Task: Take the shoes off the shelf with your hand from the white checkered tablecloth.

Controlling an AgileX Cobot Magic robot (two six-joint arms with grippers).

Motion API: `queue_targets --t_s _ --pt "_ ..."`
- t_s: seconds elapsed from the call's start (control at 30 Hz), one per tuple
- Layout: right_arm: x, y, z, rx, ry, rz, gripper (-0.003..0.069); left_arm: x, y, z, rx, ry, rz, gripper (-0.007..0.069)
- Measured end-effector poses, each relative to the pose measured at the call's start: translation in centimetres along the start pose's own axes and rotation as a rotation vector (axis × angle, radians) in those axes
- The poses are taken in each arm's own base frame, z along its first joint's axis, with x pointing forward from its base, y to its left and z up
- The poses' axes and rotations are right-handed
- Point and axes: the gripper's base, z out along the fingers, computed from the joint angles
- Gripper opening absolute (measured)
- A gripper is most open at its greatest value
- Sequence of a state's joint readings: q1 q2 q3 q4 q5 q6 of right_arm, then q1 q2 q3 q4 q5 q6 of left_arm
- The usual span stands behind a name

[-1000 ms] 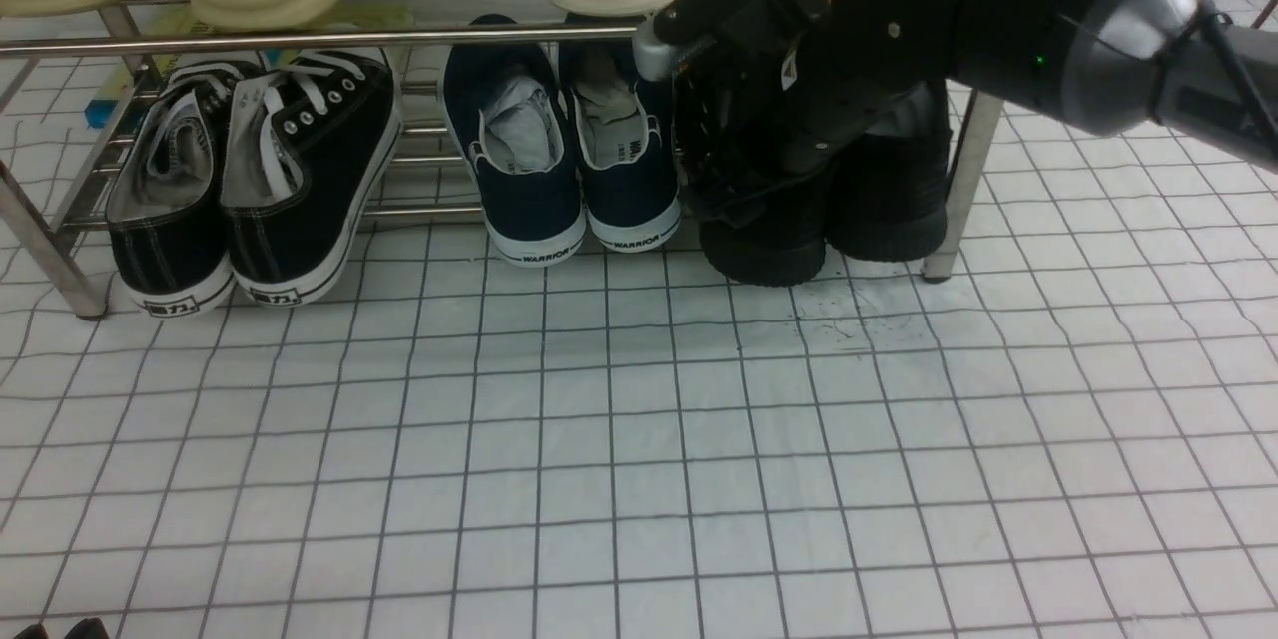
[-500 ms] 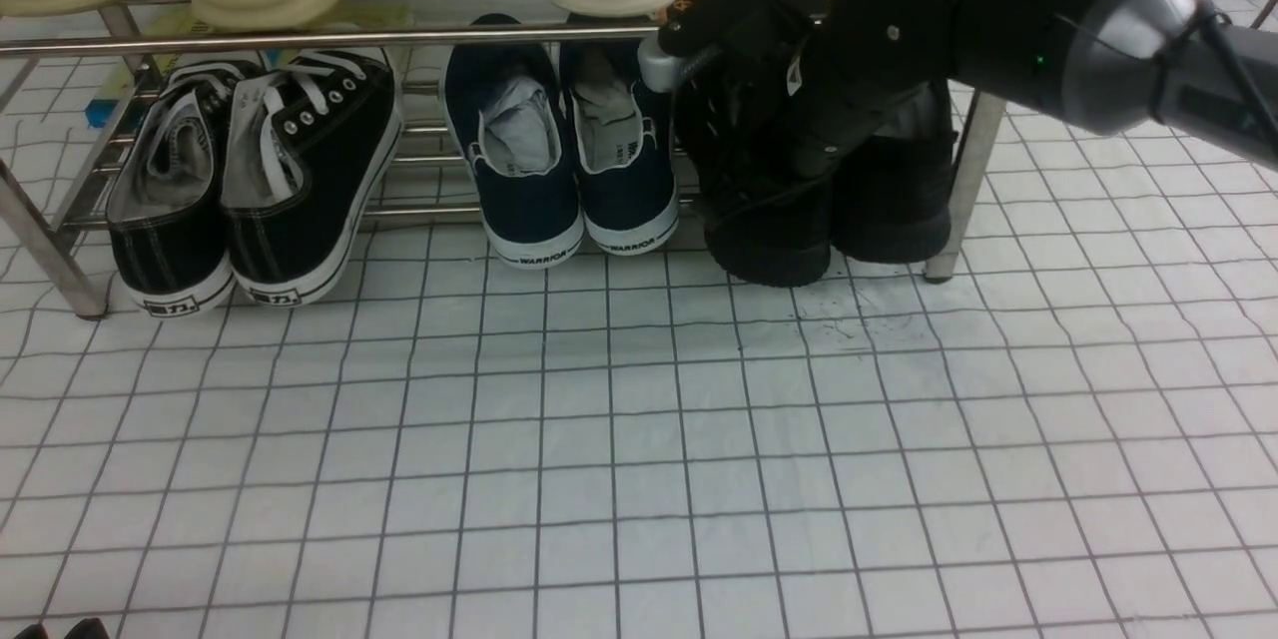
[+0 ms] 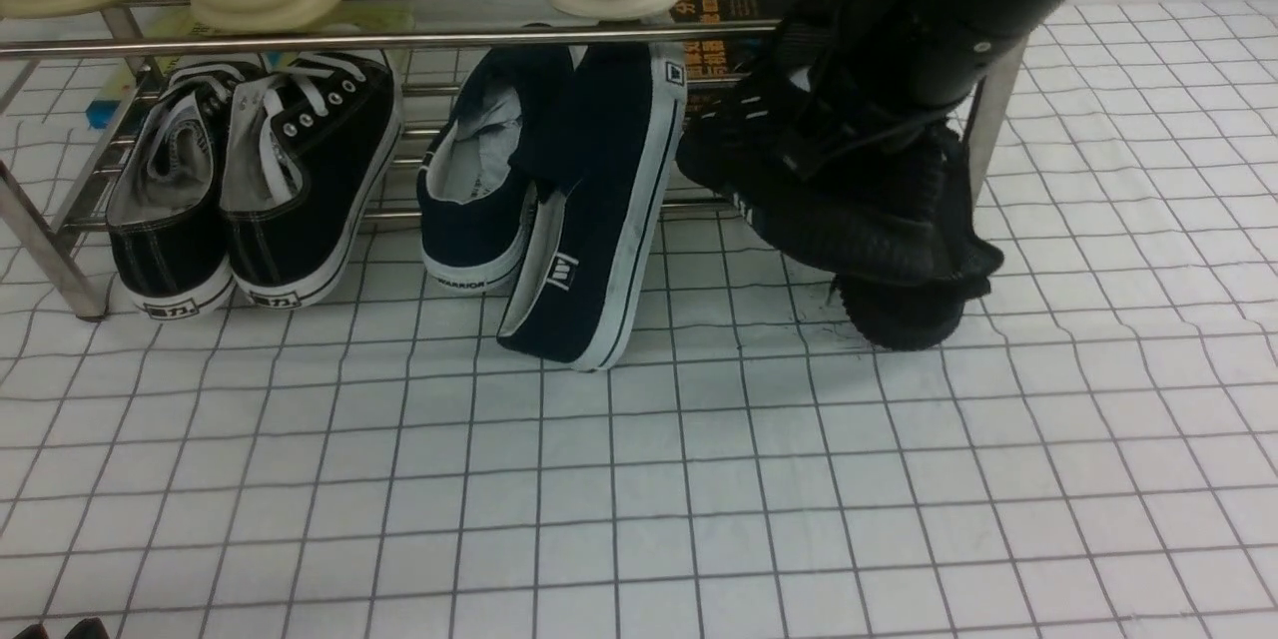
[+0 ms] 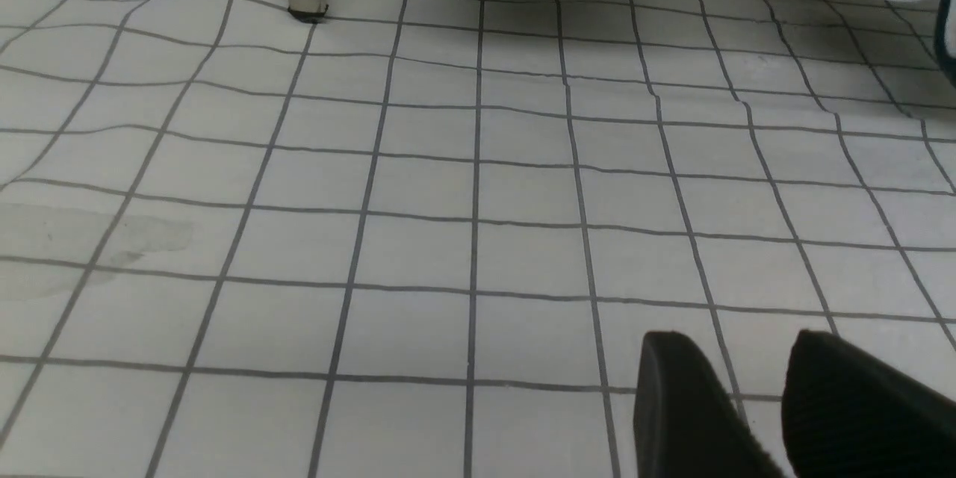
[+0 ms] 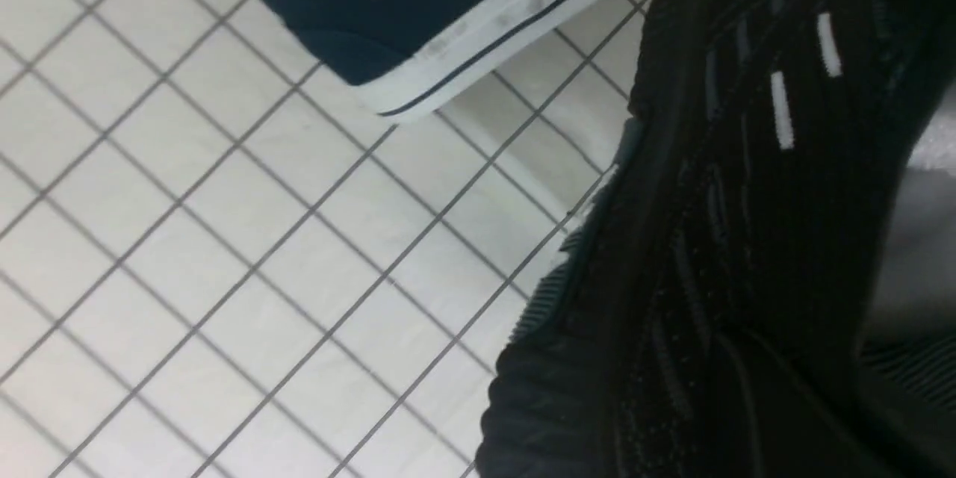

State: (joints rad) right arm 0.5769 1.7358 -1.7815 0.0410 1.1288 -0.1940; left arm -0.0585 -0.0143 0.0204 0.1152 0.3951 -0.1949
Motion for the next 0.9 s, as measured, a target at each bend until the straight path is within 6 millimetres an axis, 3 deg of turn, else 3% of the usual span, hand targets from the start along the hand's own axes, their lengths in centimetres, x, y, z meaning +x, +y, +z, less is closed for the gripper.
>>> queue_targets --t_s 0.4,0.73,0.9 --pt "0.9 0.2 -0.3 -0.018 0.091 -0.007 0.0010 0.0 0.0 0.0 0.000 0.000 0.000 0.0242" --pt "1.4 0.6 -4.0 -0.018 0.047 -0.010 0.0010 0.0 0.0 0.0 -0.001 0.000 0.003 0.0242" --pt "1.4 0.6 -4.7 -0.020 0.030 -0.007 0.0011 0.0 0.0 0.0 -0.001 0.000 0.003 0.0242"
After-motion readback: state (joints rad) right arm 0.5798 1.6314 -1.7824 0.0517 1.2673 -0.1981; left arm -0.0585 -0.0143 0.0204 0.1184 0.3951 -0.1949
